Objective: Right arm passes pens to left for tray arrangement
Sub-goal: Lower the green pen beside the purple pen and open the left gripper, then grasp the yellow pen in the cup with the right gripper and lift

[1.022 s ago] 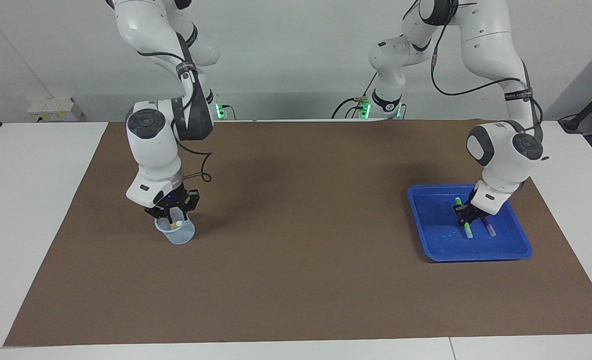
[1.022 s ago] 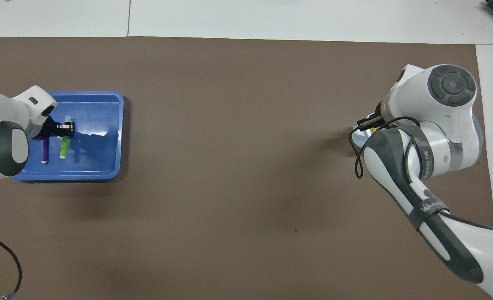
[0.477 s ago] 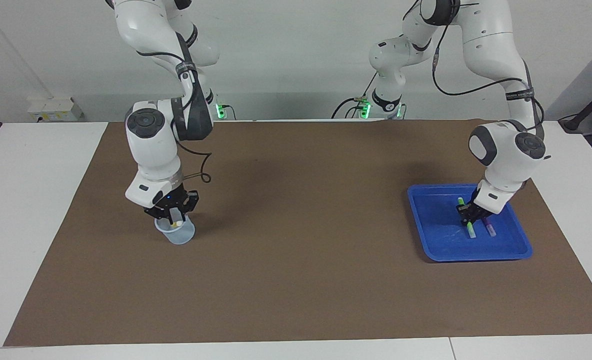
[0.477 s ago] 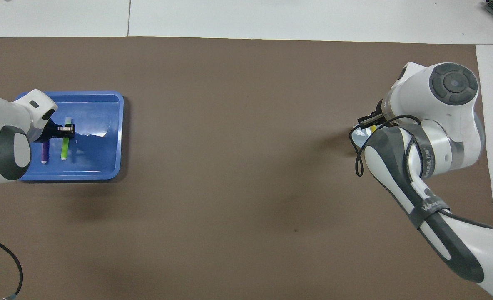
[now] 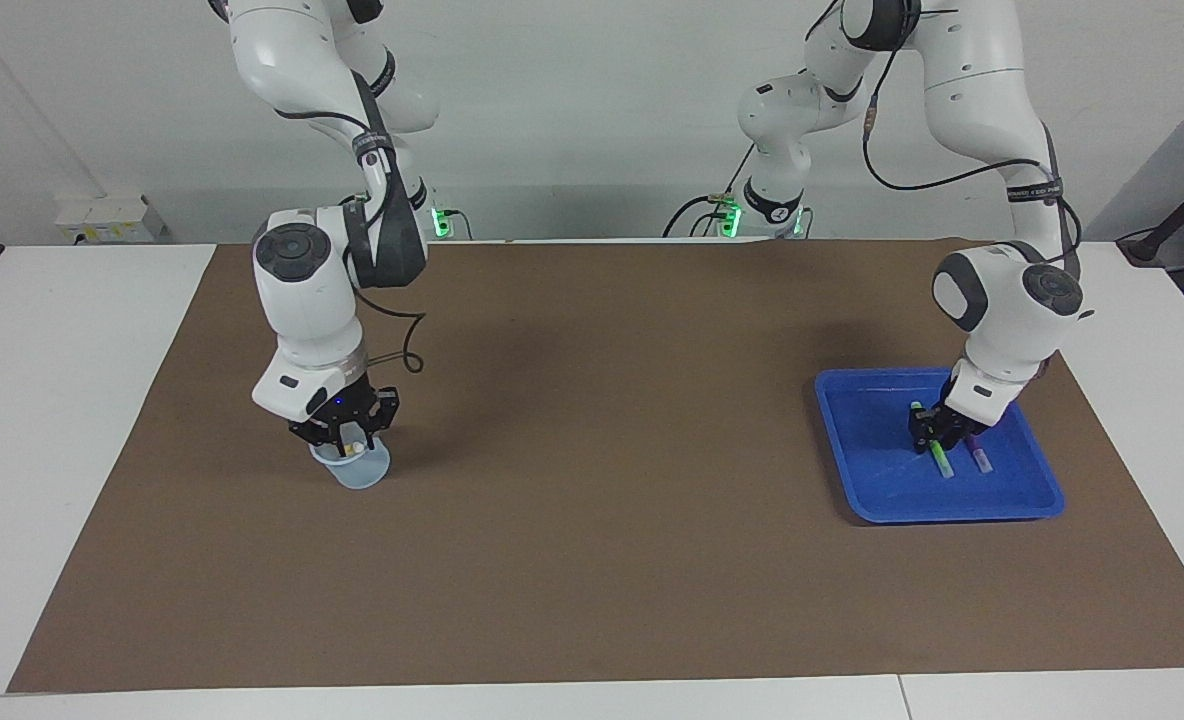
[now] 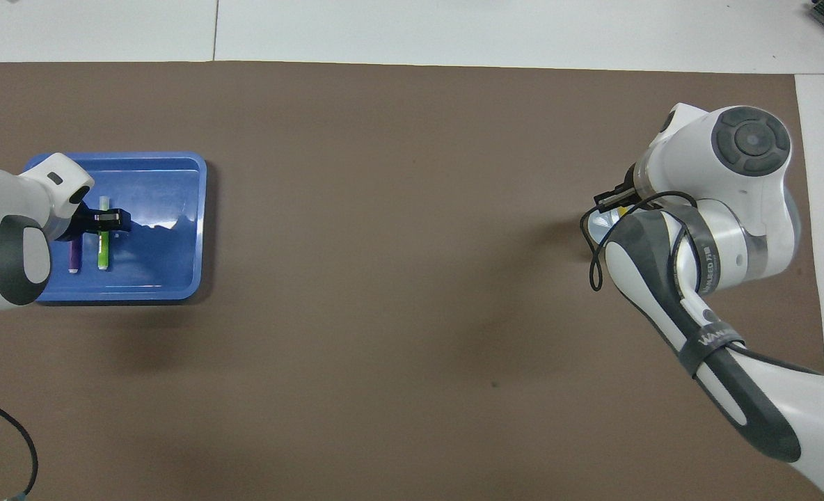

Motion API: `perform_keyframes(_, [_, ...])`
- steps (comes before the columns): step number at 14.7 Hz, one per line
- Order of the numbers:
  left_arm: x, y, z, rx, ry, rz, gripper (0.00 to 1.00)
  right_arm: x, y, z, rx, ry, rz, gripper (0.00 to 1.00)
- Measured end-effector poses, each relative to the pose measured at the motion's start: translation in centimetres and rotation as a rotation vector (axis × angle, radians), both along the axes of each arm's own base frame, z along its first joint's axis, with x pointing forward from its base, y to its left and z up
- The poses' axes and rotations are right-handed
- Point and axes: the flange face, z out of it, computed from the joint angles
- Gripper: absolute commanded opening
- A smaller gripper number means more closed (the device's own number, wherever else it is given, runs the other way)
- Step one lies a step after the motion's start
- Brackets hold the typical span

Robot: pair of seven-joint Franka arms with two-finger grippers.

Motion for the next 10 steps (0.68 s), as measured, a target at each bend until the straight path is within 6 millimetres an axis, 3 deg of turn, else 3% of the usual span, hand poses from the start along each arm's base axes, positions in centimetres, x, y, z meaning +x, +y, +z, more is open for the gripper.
perform_keyframes(4, [0.4, 0.1, 1.0, -0.001, 0.020, 0.001, 0.59, 0.2, 0.0, 0.4, 0.001, -0.008, 0.000, 0.16])
perform_keyframes(10, [2.3, 0.4, 7.1, 0.002, 0.062, 0.004, 0.60, 0.6, -0.2, 1.5, -0.001, -0.012, -0.006, 0.12])
